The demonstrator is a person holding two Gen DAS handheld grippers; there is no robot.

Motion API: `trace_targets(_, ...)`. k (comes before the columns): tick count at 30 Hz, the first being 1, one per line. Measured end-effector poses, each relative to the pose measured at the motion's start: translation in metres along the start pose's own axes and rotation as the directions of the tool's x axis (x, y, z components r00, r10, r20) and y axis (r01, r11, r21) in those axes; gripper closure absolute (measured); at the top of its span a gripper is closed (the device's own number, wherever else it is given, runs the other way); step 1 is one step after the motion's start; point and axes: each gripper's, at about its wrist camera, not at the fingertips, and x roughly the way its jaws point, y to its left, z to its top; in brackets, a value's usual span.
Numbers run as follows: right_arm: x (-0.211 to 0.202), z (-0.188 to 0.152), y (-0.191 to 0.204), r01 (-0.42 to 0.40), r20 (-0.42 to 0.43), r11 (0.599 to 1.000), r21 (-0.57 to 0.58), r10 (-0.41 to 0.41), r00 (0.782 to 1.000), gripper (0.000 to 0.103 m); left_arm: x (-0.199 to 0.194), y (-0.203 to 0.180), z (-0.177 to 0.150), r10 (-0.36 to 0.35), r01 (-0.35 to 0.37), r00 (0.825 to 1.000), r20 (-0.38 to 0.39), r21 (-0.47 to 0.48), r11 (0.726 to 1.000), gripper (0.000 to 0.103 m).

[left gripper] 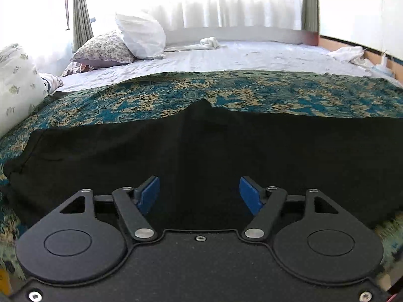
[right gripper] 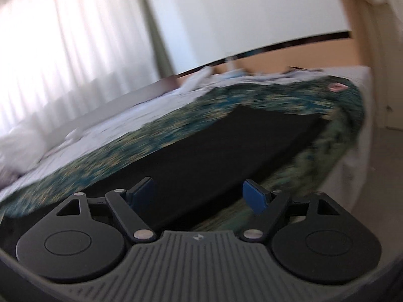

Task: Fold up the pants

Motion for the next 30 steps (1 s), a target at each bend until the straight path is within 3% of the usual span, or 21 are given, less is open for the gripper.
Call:
trace_targets(3,0.012,0.005,-0.024,0.046,0.001,0.995,0.088,-0.046,0.999,0.016,-0.008,-0.001,-0.008,-0.010,0.010,1.000,0.010,0.015,1.000,0.023)
trace_targets(8,0.028,0.009,-0.054,0.096,0.018,0.978,0.185,-0.101,0.995,0.016,-0.007,-0.008,-0.017,0.043,-0.043,0.999,-0.003,0.048,0.998,0.023)
trace_targets(13,0.041,0.020,-0.068,0.118,0.062,0.978,0.173,-0.130,0.990,0.016,-0.012,-0.008,-0.017,-0.007,0.007,1.000,0.016,0.018,1.000,0.022)
trace_targets(21,0.059,0.028,-0.091,0.154,0.052,0.959,0.238,-0.171,0.984,0.013,-0.001,-0.014,-0.015,0.030,-0.030,0.999,-0.015,0.004,1.000,0.021)
trace_targets(30,0.068,0.035,-0.090,0.151,0.092,0.964,0.219,-0.175,0.980,0.013,0.013,-0.015,-0.023,0.055,-0.054,0.997,-0.054,0.011,0.998,0.020)
